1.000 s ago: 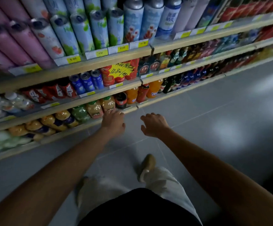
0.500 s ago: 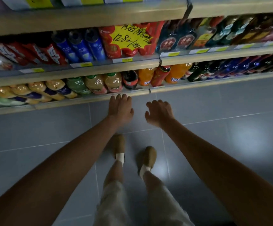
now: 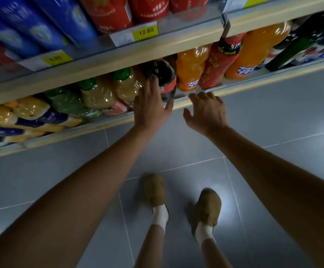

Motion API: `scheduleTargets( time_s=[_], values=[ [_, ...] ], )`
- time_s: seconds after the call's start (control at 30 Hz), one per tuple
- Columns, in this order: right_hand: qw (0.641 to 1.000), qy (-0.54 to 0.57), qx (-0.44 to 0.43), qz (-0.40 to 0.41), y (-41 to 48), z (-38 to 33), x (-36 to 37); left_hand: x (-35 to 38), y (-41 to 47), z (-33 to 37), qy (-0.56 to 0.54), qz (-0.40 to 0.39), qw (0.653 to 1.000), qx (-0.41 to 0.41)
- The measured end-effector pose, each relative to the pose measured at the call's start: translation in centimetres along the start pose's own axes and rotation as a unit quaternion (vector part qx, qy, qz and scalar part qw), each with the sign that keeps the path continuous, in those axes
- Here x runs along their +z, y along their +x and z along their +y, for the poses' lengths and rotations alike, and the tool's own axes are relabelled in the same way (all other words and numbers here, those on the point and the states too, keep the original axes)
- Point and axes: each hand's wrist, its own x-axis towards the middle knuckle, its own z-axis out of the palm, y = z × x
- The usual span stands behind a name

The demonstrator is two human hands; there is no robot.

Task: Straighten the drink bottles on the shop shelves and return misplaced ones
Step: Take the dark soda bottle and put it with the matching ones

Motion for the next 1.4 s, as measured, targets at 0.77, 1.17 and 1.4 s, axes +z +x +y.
scheduleTargets(
  time_s=[0.77,1.17,1.4],
  values=[
    [0.978,0.193,0.069,0.029,6.6,0.5,10.1,6.6,5.9,-1.1,-0.350,0.089,0.920,-0.151],
    [0.942,0.332,0.035,-0.041,5.3,-0.1,11.0,6.3,1.4,-2.9,-0.381,0.081,0.913,-0.119],
    [0.930,0.368,0.003,-0.006,5.6,-0.7,10.6,4.7,2.1,-2.8,-0.428,0.083,0.887,-0.151]
  ],
)
